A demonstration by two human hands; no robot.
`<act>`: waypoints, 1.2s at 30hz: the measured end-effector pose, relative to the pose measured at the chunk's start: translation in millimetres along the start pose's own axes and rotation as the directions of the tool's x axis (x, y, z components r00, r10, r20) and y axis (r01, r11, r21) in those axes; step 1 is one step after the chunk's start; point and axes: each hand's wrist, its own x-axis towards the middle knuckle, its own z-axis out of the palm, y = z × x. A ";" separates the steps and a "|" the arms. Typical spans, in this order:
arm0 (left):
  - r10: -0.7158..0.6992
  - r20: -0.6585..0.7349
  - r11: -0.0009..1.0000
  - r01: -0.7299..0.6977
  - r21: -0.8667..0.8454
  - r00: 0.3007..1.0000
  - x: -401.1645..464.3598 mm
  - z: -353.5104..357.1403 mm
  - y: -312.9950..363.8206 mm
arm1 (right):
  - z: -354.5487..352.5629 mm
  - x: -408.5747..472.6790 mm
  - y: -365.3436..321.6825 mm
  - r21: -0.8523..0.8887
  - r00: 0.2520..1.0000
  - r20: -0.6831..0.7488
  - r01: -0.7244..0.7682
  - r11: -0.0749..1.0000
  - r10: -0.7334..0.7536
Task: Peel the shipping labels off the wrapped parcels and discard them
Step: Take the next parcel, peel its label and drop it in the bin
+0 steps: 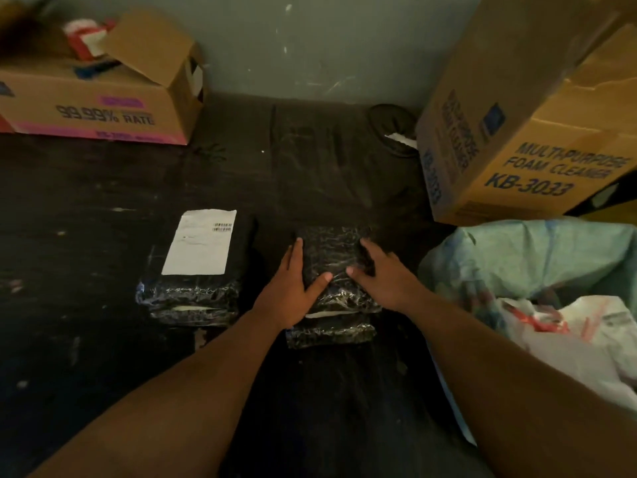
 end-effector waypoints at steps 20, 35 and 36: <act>0.008 0.028 0.880 -0.020 0.474 1.000 -113.9 45.3 -105.3 | 29.3 -12.7 0.6 0.314 0.982 -0.180 0.106 0.944 -0.050; -0.058 -0.059 0.766 0.082 0.637 0.997 -176.3 67.4 -123.1 | 87.4 -132.6 33.8 0.579 0.940 -0.337 0.249 0.776 -0.050; -0.057 -0.066 0.776 0.085 0.625 0.996 -180.1 68.7 -123.6 | 97.6 -144.3 40.5 0.603 0.939 -0.342 0.247 0.758 -0.034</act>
